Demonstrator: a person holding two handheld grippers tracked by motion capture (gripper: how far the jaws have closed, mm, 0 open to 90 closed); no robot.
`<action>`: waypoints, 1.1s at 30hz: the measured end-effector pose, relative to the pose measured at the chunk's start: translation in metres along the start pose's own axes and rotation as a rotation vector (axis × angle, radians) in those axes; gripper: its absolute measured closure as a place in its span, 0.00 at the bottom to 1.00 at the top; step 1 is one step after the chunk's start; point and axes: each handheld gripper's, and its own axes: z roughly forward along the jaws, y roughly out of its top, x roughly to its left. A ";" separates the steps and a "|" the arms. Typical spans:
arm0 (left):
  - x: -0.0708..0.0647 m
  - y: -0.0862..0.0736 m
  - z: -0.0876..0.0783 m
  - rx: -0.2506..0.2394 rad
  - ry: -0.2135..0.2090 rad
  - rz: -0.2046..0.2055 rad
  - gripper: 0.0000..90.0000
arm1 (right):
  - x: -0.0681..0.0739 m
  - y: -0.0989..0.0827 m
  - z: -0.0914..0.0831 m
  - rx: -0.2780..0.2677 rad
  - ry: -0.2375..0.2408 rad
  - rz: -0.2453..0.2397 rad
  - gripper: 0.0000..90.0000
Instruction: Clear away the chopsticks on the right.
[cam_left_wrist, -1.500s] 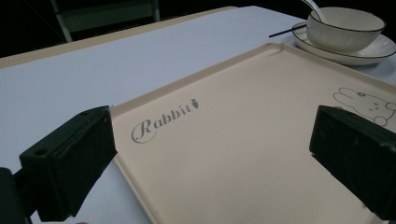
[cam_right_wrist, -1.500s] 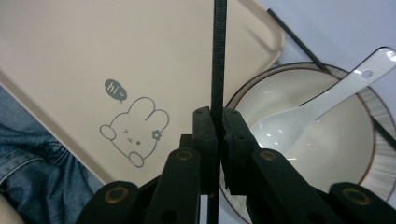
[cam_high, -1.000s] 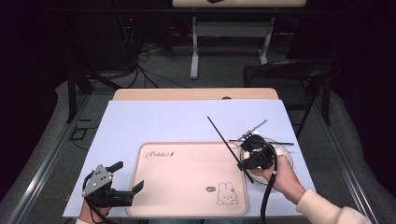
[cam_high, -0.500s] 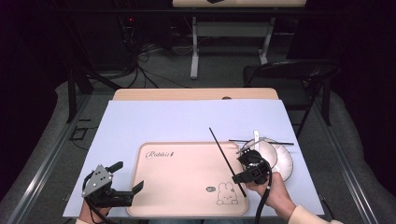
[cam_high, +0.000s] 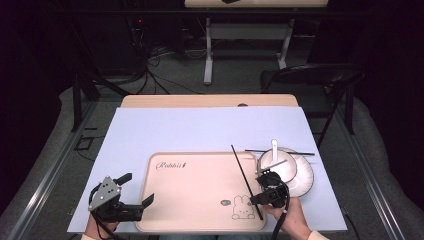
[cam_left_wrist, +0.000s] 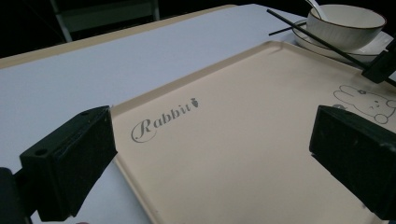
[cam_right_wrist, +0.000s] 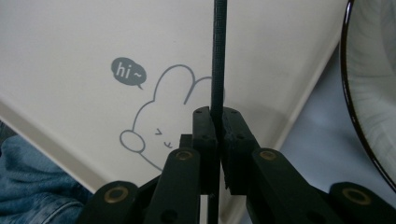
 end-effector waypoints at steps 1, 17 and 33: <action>0.000 0.000 0.000 -0.001 0.000 0.000 0.00 | 0.000 -0.001 0.002 -0.003 -0.005 0.004 0.95; 0.000 0.000 -0.001 -0.001 0.000 0.000 0.00 | 0.001 0.000 0.014 0.020 -0.021 -0.008 0.83; 0.000 0.000 -0.001 -0.005 -0.002 0.000 0.00 | 0.016 0.004 -0.040 -0.078 -0.060 -0.309 0.32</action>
